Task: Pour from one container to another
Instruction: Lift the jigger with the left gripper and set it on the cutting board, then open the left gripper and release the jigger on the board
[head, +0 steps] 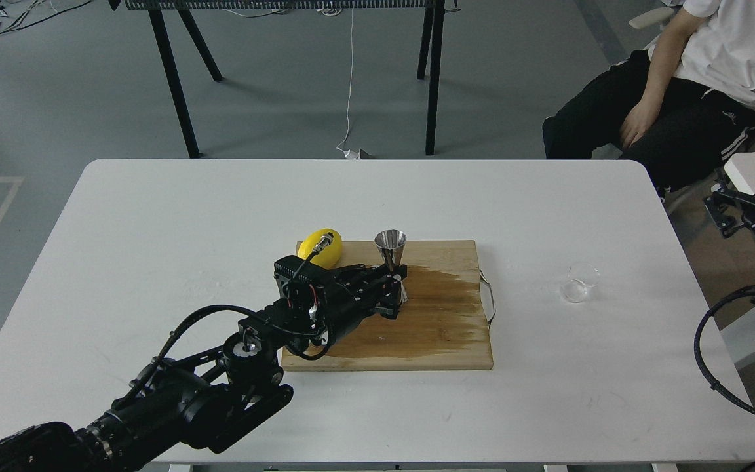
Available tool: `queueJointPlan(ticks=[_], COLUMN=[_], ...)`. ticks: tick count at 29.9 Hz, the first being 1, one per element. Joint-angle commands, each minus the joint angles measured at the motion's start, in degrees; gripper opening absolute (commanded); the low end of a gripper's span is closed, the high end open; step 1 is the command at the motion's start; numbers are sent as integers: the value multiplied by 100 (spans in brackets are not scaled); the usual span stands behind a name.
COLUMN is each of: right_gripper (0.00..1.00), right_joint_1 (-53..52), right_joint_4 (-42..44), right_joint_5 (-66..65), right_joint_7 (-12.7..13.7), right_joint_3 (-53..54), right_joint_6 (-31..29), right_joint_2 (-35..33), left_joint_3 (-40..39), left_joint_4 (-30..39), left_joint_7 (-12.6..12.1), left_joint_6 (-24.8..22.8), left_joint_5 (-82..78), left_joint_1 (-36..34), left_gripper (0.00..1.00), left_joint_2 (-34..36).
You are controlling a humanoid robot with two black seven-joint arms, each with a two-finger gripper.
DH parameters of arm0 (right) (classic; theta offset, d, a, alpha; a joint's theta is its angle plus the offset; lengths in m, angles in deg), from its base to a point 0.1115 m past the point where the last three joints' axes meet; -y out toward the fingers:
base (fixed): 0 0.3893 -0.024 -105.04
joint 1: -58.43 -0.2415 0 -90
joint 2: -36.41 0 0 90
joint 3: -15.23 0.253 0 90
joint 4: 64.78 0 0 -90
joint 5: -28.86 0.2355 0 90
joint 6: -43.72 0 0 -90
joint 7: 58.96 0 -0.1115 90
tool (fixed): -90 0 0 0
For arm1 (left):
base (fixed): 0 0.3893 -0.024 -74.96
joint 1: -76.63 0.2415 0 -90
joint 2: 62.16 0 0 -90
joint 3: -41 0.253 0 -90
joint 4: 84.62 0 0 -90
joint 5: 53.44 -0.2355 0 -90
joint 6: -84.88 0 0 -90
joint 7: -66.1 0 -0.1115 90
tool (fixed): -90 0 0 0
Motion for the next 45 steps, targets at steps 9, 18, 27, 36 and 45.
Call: queueJointPlan(ticks=[9,18,27,36,45], right_gripper=[100,100,100,100,100], right_joint_1=[32,41,41,41,120], right_joint_4=[9,9,17,26,44], right_joint_5=[-1,-1,-10,-10,-10], right_joint_7=[-9,-9,-9,-9,-9], right_joint_3=[-1,8,-1,8,8], right_joint_6=[0,0,0,0,0], right_joint_2=[-1,-10,-10,-18,-18], left_joint_3=[8,8,8,123,246], left_joint_4=[-152,-152,-90,-64,182], left_joint_7=[-14,-84,-172,-181,-93], left_joint_6=[-17,-17,-17,-17,-8], left_joint_5=[0,0,0,0,0], left_joint_1=[-157,-157,-113,-130,-86], left_gripper=[10,21,44,44,73], left_joint_2=[-154,-163,-163,-163,-163])
